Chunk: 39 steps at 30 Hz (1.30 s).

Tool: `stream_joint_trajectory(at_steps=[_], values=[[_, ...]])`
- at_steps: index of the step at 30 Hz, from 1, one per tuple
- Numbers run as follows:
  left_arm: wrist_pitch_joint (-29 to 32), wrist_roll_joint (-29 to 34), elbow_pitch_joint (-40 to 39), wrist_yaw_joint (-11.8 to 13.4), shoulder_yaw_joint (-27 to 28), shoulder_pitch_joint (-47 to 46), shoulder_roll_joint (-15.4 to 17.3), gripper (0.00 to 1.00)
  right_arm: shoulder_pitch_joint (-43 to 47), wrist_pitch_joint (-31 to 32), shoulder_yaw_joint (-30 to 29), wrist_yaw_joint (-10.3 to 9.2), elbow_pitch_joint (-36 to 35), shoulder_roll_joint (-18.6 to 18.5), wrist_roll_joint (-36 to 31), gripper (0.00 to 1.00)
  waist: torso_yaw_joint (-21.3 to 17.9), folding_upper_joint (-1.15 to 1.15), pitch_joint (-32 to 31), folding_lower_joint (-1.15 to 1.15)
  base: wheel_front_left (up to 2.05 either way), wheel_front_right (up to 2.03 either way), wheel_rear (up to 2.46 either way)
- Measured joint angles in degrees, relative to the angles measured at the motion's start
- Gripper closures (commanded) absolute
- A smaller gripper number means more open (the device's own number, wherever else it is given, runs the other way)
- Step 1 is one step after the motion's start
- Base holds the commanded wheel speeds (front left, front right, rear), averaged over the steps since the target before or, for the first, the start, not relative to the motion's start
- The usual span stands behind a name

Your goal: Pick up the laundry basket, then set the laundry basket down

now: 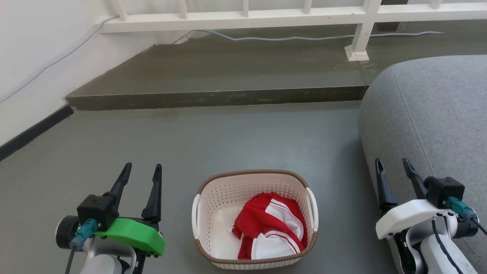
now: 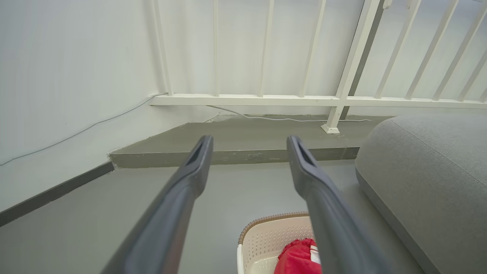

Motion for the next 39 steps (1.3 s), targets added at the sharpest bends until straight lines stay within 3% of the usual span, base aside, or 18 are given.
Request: stream_joint_trajectory(at_steps=[11, 39], values=[[-1.7, 6.8, 1.6, 0.7, -1.2, 0.2, 0.0, 0.0, 0.0, -2.1, 1.2, -0.63, 0.5, 0.4, -7.3, 0.0, 0.0, 0.0, 0.2, 0.0, 0.0, 0.0, 0.0], [-1.8, 6.8, 4.8, 0.7, -0.4, 0.2, -0.3, 0.0, 0.1, -2.2, -0.2, -0.36, 0.6, 1.5, -7.1, 0.0, -0.2, 0.0, 0.7, 0.0, 0.0, 0.0, 0.0]])
